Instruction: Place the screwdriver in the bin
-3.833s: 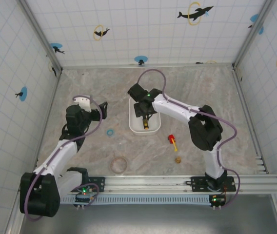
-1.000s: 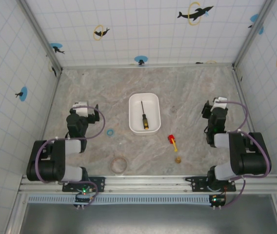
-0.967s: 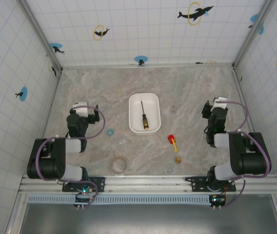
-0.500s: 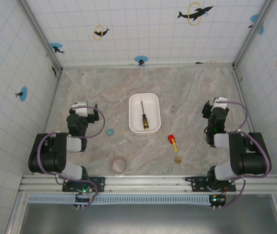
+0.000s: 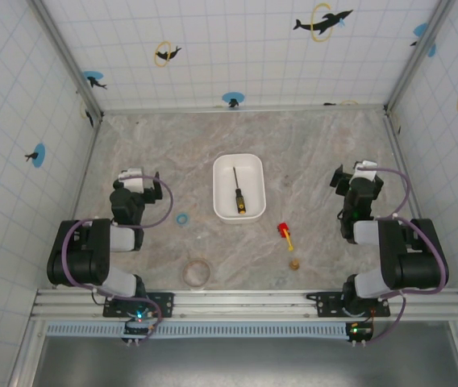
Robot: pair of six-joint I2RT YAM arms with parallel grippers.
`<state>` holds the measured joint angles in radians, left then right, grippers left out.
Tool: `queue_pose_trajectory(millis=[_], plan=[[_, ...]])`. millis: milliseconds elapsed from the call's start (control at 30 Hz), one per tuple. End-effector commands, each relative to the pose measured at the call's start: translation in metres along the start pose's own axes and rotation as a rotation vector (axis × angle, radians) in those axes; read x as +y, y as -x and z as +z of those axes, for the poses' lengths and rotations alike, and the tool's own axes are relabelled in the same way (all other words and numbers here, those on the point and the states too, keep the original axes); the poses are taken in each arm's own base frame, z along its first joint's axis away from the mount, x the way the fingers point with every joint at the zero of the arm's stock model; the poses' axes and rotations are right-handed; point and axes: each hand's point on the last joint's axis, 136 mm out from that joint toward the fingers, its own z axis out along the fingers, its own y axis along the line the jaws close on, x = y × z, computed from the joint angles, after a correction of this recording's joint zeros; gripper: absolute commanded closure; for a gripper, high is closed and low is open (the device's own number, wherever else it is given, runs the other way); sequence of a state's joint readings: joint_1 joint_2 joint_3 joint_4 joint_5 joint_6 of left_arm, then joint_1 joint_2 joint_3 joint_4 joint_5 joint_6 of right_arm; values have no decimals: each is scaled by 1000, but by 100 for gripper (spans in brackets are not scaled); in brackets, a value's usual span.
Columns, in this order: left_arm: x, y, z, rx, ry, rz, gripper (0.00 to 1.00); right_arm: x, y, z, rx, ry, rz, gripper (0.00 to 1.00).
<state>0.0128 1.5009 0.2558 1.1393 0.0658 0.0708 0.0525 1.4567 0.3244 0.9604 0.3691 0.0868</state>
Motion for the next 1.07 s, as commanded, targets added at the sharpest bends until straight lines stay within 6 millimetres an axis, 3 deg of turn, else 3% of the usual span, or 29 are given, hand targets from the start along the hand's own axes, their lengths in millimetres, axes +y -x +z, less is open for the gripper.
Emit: queue_pose_trajectory(millis=[0, 1033], plan=[[4, 4, 0, -23, 15, -22, 3, -1, 1, -1, -21, -10, 7, 1], [4, 4, 0, -19, 27, -11, 2, -2, 1, -2, -22, -9, 7, 1]])
